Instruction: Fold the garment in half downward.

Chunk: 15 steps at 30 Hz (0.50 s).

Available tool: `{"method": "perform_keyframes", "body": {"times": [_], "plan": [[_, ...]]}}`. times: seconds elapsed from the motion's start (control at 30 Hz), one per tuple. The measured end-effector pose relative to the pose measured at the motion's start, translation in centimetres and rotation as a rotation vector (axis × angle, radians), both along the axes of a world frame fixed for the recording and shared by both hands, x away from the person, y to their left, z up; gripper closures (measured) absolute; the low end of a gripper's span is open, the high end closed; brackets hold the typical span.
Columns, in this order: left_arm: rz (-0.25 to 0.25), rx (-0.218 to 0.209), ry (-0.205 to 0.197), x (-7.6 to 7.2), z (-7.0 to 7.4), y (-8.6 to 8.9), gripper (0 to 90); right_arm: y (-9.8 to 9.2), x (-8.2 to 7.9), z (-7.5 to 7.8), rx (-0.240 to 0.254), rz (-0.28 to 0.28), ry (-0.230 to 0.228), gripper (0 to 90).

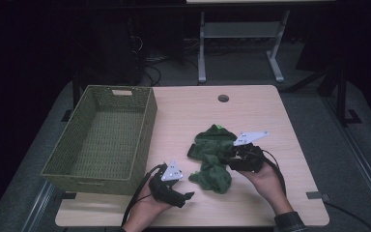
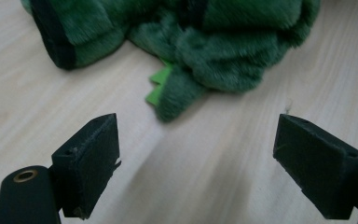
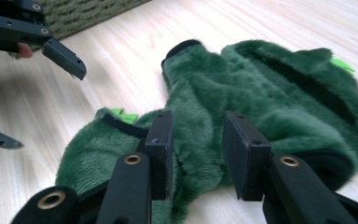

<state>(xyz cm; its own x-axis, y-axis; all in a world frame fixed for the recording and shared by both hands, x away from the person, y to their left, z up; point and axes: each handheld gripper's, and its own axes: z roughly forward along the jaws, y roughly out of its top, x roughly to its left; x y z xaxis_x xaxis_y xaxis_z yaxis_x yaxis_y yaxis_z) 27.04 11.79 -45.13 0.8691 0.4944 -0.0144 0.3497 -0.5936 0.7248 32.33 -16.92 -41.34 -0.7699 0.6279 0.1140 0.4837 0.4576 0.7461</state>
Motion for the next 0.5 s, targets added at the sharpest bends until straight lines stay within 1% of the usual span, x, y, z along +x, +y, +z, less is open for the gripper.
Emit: {"method": "perform_keyframes", "body": {"times": [0.13,0.17,0.2,0.37,0.43,0.5], "plan": [[0.000,-0.022,-0.015,1.5,1.0,-0.5,13.9,-0.6,0.7,0.5,0.004,-0.014,-0.014,62.9],[-0.003,-0.020,-0.023,2.0,1.3,-0.7,13.9,-0.8,0.9,0.6,0.016,-0.017,-0.019,62.6],[-0.006,-0.022,-0.024,2.5,1.6,-0.9,14.1,-0.9,1.2,0.7,0.016,-0.025,-0.010,61.9],[-0.019,-0.028,-0.037,4.7,2.9,-2.0,14.9,-1.5,2.4,1.2,0.005,-0.044,-0.034,61.5],[-0.028,-0.041,-0.042,5.8,3.5,-2.5,18.3,-1.8,3.1,1.5,0.002,-0.058,-0.028,61.5],[-0.034,-0.033,-0.055,6.6,3.8,-2.9,20.9,-2.1,3.7,1.6,0.005,-0.069,-0.033,61.3]]}}
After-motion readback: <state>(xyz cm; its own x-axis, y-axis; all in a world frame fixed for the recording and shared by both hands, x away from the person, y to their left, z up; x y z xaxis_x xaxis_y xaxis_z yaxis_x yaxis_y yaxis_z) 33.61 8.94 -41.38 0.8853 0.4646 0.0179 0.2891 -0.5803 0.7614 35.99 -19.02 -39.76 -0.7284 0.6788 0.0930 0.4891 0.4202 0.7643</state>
